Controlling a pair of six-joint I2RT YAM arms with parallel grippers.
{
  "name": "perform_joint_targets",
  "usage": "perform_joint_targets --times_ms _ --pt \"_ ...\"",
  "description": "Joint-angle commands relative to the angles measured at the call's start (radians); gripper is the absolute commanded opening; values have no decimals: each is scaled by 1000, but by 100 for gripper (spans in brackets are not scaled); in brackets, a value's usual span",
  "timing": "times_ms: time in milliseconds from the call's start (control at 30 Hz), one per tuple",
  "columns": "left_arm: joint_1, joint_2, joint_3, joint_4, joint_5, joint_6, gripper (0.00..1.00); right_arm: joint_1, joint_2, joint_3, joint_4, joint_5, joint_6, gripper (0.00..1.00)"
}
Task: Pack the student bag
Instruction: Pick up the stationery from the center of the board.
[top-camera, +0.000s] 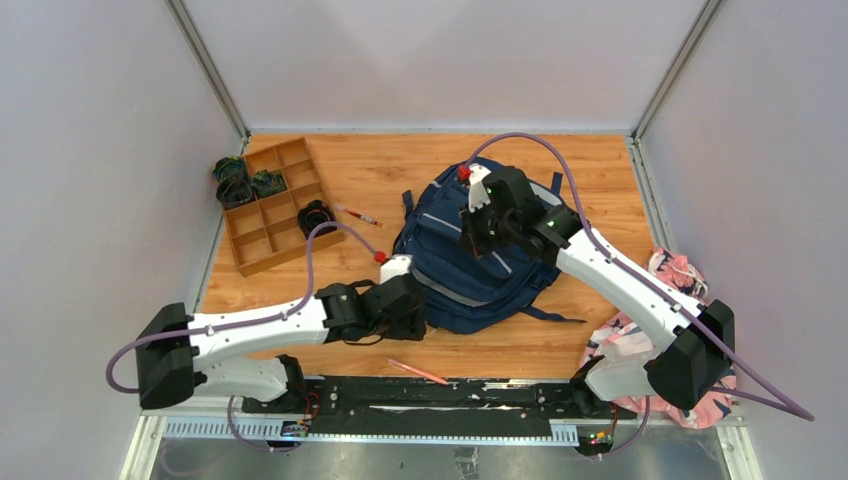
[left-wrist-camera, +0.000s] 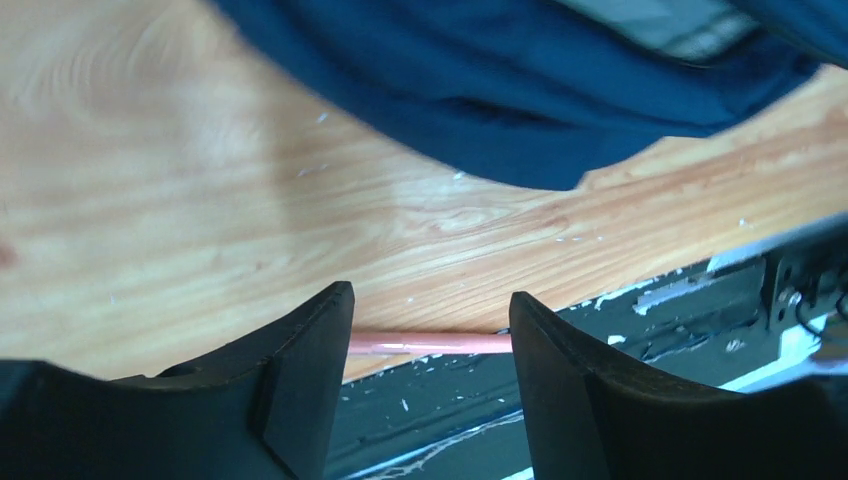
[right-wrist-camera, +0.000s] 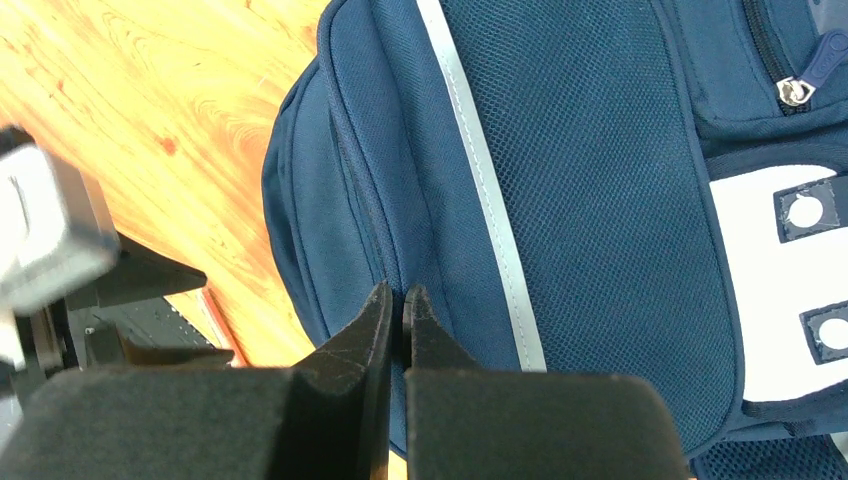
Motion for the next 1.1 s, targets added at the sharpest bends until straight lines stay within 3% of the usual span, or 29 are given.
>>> perform_joint_targets --times_ms 0,133,233,367,467,1067 --pt "-13 -101 -119 24 -126 -516 64 11 -13 16 2 -56 0 0" --pt "-39 -73 -114 6 -163 -699 73 11 -18 5 11 -65 -4 0" --pt "-70 6 -72 -105 -196 -837 77 11 -20 1 17 -76 -3 0" --pt "-83 160 69 -297 -162 -937 77 11 -22 2 17 -67 -5 0" --pt "-89 274 177 -436 -115 -978 71 11 -24 1 19 -68 -5 0" --pt "-179 342 204 -452 -65 -1116 73 11 -61 -16 28 -93 0 0"
